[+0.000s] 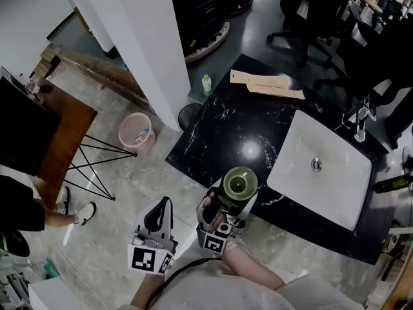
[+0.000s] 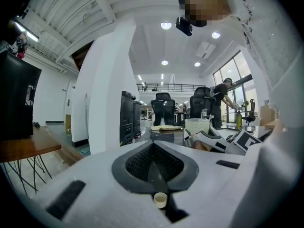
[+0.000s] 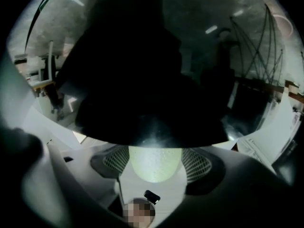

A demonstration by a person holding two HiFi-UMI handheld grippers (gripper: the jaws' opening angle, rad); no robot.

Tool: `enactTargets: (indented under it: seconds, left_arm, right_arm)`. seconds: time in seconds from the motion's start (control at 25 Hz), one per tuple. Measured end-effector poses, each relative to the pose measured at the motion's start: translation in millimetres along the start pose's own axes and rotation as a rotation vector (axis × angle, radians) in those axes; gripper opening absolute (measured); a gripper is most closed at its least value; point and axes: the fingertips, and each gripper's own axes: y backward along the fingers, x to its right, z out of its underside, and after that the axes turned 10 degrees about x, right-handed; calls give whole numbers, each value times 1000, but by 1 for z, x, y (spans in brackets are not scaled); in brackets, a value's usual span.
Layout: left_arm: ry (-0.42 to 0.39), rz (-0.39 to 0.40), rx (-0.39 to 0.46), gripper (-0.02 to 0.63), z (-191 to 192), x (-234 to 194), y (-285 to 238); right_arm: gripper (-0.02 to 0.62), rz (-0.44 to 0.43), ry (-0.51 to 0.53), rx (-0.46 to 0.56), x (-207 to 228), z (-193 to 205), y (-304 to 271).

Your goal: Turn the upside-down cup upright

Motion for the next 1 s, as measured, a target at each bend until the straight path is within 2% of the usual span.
enactTargets:
  seconds: [0.2, 0.56, 0.8, 1.0]
  left_arm:
    - [2, 0, 0, 6, -1, -1, -2]
    - [14, 12, -5, 6, 2, 0, -3]
    - [13, 17, 5, 6, -1, -2, -2]
    - [21, 21, 14, 6, 0, 2, -3]
  right_arm:
    - [341, -25, -11, -5, -3, -2, -4]
    - [344, 13, 29, -28, 0, -5, -1]
    - [396, -11, 21, -35, -2, -4, -2]
    - [402, -2, 33, -66, -7, 2, 3]
